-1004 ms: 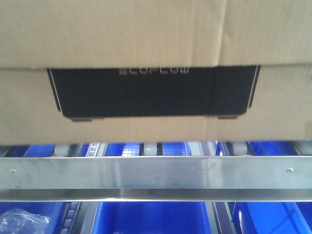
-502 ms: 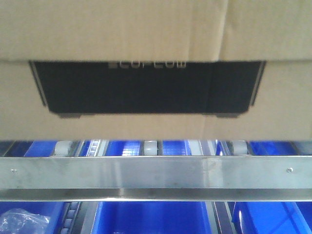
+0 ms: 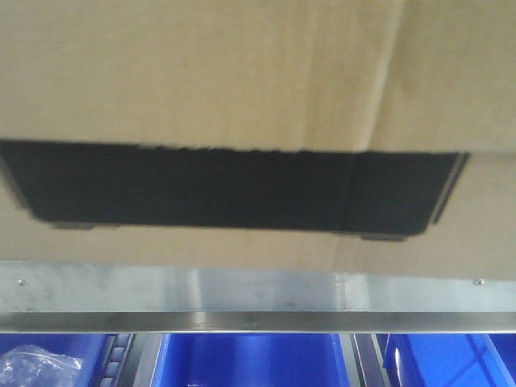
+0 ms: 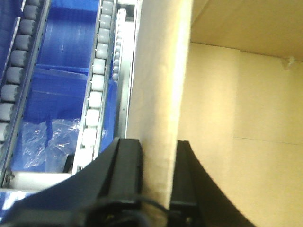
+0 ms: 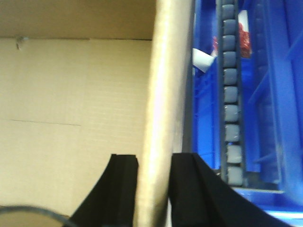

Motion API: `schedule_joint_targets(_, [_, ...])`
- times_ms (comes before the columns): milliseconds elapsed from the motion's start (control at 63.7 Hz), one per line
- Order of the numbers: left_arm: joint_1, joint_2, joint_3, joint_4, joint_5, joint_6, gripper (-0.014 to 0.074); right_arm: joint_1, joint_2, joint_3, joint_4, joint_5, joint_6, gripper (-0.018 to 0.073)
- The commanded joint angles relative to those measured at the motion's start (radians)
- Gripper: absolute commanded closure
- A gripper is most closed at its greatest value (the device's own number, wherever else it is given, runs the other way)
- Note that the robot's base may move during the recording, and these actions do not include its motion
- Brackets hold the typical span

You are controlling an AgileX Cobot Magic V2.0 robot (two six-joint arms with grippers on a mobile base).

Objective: Grab box from left shelf to table start
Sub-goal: 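Lift the box with both grippers and pull it off the shelf toward the robot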

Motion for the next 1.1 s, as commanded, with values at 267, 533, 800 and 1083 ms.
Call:
schedule_joint_targets(267, [0.003,-0.316,0.089,0.062,-0.16,-0.031,0.0699,-0.008,-0.181,-0.016,-0.06,-0.075,-0.008,0.0503])
schedule_joint_targets(533, [0.003,-0.431,0.089,0.063,-0.163,-0.031,0.0699,-0.008,-0.281,-0.016,-0.06,-0.053,-0.008,0.0503])
schedule_joint_targets(800, [0.003,-0.495,0.089,0.063,-0.172,-0.031,0.0699,-0.008,-0.355,-0.018,-0.062,-0.054,-0.012,0.0503])
schedule_joint_targets(1083, [0.003,-0.52,0.089,0.063,-0.176,-0.029,0.0699,-0.008,-0.374,-0.021,-0.062,-0.066,-0.012,0.0503])
